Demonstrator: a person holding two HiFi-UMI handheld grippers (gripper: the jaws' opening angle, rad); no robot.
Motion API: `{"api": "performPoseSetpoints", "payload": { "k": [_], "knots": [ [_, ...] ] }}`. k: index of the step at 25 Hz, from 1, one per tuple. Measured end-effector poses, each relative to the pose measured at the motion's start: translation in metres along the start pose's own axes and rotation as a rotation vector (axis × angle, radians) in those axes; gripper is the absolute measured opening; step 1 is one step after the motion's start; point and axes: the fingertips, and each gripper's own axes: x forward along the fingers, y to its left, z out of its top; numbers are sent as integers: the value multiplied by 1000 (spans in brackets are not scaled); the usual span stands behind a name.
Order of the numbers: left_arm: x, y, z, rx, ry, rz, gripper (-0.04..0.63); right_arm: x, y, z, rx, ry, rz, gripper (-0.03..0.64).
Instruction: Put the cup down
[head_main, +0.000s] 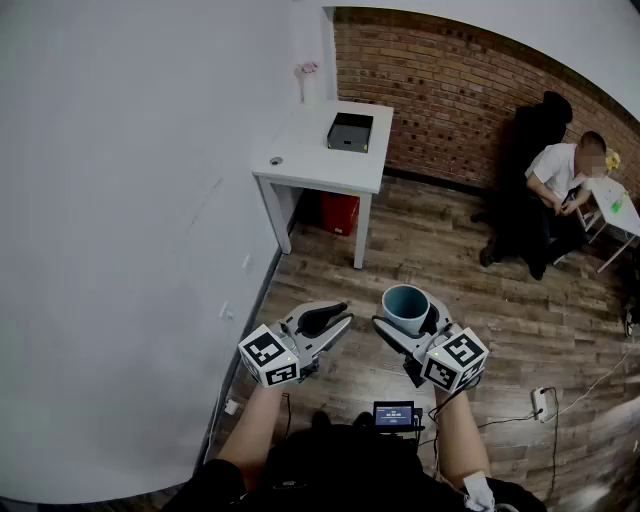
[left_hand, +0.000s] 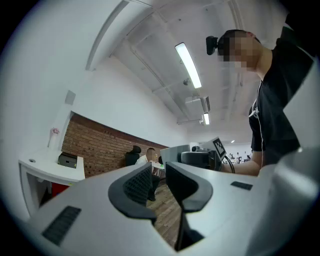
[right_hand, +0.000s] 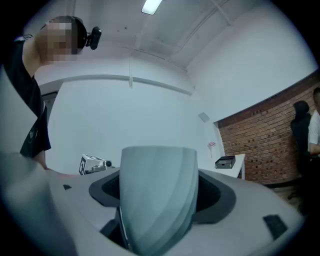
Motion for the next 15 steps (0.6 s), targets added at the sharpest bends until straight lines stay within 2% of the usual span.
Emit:
{"api": "performPoseSetpoints", "payload": {
  "k": [15],
  "knots": [
    [10, -3, 2, 10, 10, -10, 78, -4, 2, 9, -20, -25, 39, 390]
  ]
}}
